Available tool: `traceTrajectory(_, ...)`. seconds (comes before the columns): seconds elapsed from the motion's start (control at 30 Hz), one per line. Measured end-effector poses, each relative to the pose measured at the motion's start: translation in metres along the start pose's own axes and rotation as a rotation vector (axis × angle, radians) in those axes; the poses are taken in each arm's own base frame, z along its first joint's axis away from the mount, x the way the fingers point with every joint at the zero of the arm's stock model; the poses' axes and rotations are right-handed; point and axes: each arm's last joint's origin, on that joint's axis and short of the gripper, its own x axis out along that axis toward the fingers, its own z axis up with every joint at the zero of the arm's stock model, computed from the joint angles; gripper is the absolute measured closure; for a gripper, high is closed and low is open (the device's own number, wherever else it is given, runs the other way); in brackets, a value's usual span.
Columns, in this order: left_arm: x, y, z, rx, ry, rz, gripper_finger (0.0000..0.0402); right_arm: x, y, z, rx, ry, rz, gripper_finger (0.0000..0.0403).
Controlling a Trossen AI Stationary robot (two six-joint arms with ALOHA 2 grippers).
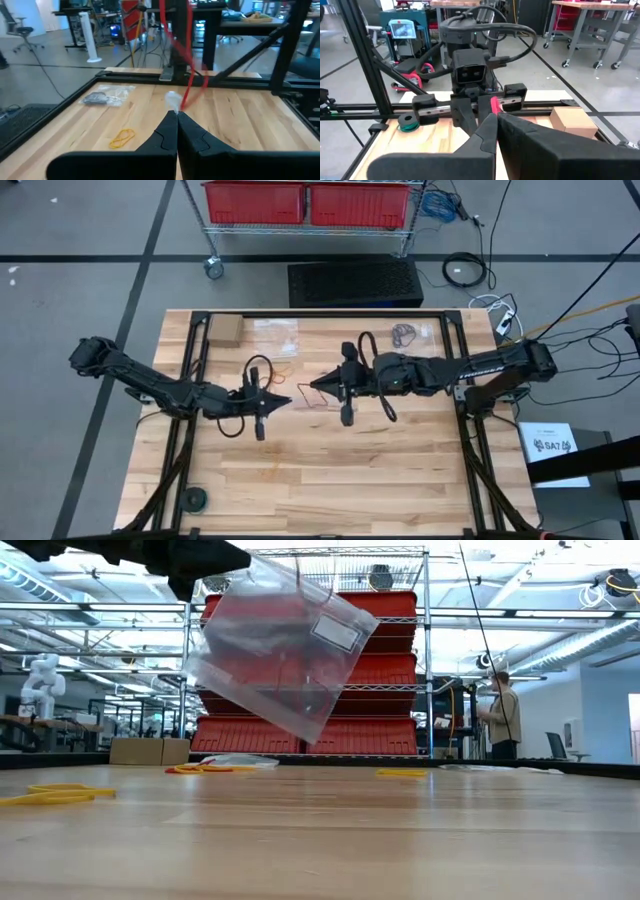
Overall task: Sort rubber bands
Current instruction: Put the right red rubber band into the bottom right transparent zip lock bag
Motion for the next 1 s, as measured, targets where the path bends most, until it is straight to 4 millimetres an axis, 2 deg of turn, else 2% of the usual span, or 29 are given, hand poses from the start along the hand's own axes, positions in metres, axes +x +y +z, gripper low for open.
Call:
traceTrajectory(0.2, 0.000, 0.000, -0.001, 0.003, 0.006, -0.007, 0.0402, 0.000, 0.000, 0.000, -0.001, -0.003, 0.001, 0.0403)
traceTrajectory(0.43, 0.000, 0.000, -0.001, 0.006, 0.012, -0.007, 0.0402, -0.012, -0.001, 0.014, -0.014, -0.072, 0.004, 0.0403)
traceTrajectory(1.0, 0.000, 0.000, -0.001, 0.004, 0.009, -0.006, 0.0402, -0.012, -0.001, 0.013, -0.016, -0.059, 0.005, 0.0403)
